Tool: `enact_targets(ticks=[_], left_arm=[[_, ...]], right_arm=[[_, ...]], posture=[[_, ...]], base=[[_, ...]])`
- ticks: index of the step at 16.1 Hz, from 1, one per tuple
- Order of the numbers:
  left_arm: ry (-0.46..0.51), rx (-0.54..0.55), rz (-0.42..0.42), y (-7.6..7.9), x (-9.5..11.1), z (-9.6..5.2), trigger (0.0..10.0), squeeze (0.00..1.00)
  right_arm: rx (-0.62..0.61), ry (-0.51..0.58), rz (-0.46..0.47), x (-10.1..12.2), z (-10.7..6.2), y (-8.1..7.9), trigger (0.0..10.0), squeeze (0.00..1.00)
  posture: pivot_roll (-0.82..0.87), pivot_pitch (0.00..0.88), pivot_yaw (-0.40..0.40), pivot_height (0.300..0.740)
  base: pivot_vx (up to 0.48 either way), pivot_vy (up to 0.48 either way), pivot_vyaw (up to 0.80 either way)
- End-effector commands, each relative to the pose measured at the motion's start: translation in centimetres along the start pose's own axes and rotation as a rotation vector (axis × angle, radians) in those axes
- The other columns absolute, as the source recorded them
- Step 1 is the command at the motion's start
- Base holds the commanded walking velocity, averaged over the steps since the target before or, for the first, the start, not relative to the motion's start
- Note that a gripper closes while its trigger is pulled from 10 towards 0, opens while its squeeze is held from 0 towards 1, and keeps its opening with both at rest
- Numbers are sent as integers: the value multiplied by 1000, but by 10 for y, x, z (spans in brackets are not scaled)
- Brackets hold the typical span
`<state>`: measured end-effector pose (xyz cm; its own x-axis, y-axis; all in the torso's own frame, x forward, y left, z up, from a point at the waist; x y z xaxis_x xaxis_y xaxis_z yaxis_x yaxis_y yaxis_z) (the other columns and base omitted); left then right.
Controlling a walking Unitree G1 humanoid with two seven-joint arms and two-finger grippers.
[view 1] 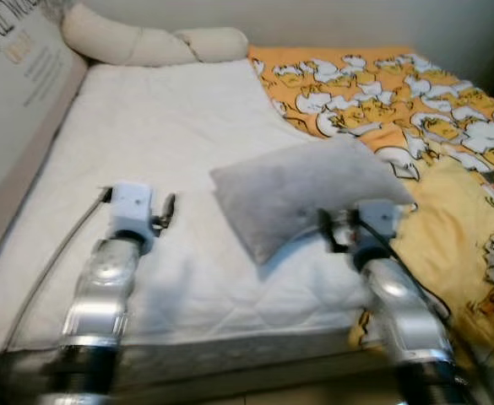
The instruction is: Clean up the room
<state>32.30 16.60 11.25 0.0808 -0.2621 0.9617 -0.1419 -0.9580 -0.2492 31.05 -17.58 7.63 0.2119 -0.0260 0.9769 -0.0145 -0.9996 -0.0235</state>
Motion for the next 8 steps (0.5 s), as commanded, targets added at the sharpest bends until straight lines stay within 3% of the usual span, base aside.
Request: enact_targets(ticks=[1,2,8], left_arm=[[-14,19,15,-9,-3,-2,10000,0],[-14,19,15,-9,-3,-2,10000,0],[-14,18,17,-8,-3,-2,10000,0]], right_arm=[[27,37,4,10,3,-9,10000,1000],[19,37,8,9,3,-9,10000,1000],[2,36,36,9,3,-6,10000,1000]], posture=[[3,0,-24,740],[3,0,-24,740],[3,0,-23,740]], base=[[334,0,800],[334,0,800],[326,0,0]])
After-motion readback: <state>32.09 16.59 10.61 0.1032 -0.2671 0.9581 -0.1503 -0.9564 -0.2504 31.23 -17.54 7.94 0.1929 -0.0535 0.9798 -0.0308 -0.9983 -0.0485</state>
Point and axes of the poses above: a point about 5 cm out from each wrist's last joint towards the gripper, its own z axis pointing out of the wrist towards the gripper, its own x axis along the axis of the wrist's last joint, y = z × x, the point moved 2 cm from there along z, pointing out of the wrist towards the gripper, and after that the axes turned 5 degrees about z, right-handed, at the moved point
